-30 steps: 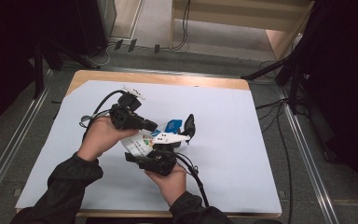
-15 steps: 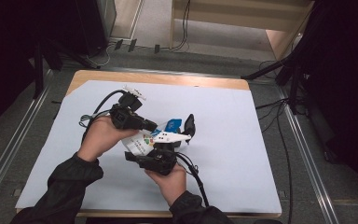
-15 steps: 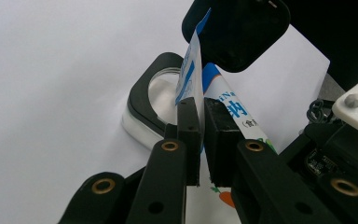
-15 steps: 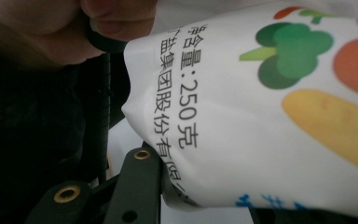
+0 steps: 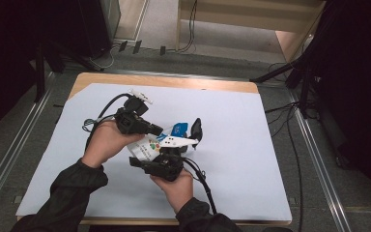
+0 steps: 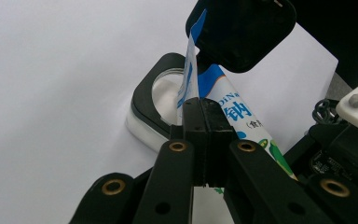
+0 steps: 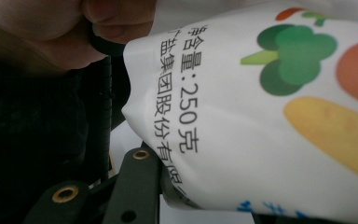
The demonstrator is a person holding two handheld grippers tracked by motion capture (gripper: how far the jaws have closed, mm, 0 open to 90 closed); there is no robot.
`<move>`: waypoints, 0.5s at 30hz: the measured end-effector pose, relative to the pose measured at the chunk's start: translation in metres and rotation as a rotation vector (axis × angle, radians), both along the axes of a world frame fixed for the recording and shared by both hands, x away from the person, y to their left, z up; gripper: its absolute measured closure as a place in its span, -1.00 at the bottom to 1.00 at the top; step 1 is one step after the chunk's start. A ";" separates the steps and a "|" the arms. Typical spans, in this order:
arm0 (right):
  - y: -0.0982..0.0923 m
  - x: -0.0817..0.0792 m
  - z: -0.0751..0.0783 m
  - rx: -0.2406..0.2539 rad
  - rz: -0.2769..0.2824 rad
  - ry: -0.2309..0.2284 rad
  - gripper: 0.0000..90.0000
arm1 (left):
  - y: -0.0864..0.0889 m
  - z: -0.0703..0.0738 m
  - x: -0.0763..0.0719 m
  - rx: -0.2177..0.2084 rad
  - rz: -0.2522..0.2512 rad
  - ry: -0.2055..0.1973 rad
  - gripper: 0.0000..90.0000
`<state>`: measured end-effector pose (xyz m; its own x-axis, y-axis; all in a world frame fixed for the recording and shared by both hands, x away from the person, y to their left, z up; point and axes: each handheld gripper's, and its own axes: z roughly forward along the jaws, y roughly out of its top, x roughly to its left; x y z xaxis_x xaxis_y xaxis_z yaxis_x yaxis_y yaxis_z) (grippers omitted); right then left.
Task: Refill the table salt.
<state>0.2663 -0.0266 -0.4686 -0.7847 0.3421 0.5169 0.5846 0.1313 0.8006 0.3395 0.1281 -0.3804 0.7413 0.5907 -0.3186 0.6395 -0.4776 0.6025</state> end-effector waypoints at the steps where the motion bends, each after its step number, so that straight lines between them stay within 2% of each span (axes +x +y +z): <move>1: 0.000 0.000 0.000 0.001 0.000 0.002 0.59 | 0.000 0.000 0.000 0.002 0.001 0.000 1.00; 8: 0.000 0.000 0.000 -0.006 -0.004 -0.003 0.52 | 0.000 0.001 0.000 0.009 0.015 -0.005 1.00; 15: 0.000 0.001 0.000 -0.001 -0.002 0.005 0.57 | -0.002 0.002 -0.001 0.007 0.021 -0.012 1.00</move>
